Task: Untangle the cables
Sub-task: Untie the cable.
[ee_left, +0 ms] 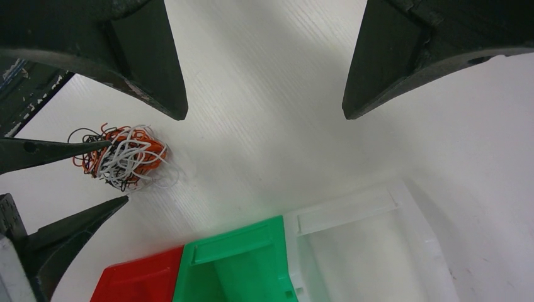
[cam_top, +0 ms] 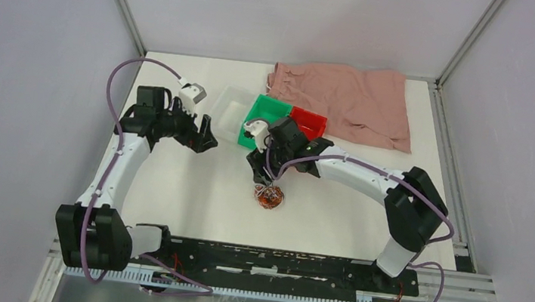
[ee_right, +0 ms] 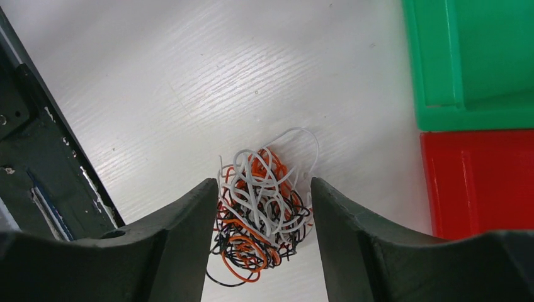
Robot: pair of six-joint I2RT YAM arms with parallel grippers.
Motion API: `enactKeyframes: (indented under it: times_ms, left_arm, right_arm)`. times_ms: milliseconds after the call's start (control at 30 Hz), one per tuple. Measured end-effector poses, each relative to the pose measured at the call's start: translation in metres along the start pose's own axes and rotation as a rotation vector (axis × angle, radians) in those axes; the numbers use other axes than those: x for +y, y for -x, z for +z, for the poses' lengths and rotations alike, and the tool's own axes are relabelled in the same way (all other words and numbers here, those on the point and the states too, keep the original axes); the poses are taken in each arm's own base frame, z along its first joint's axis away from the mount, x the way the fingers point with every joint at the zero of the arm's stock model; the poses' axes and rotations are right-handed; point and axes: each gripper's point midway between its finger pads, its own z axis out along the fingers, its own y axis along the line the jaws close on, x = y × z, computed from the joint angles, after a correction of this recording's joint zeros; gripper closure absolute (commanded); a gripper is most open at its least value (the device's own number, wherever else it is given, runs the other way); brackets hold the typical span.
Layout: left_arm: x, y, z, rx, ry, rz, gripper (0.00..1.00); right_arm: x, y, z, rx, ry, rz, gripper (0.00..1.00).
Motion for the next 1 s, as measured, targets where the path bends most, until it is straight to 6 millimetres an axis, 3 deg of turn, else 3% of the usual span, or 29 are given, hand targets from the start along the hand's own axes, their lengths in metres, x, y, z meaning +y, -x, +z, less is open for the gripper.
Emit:
enactKeyframes:
  times_ms: [200, 433, 667, 833, 1000]
  left_arm:
    - [-0.004, -0.003, -0.001, 0.01, -0.015, 0.0, 0.0]
    - [-0.007, 0.002, -0.008, -0.01, -0.008, 0.017, 0.01]
    - [-0.011, 0.007, -0.013, -0.031, -0.01, 0.031, 0.0]
    - [-0.019, 0.01, -0.016, -0.053, -0.034, 0.043, 0.0]
    - [-0.039, 0.005, -0.025, -0.094, -0.087, 0.071, 0.06]
  right_arm:
    - [0.002, -0.002, 0.012, 0.04, 0.043, -0.05, 0.6]
    - [0.002, -0.005, 0.018, 0.051, 0.055, -0.054, 0.99]
    - [0.002, 0.009, 0.015, -0.018, 0.036, -0.017, 1.0]
    - [0.005, 0.025, -0.002, -0.13, 0.013, 0.016, 1.0]
    - [0.008, 0.031, -0.022, -0.214, -0.005, 0.062, 1.0]
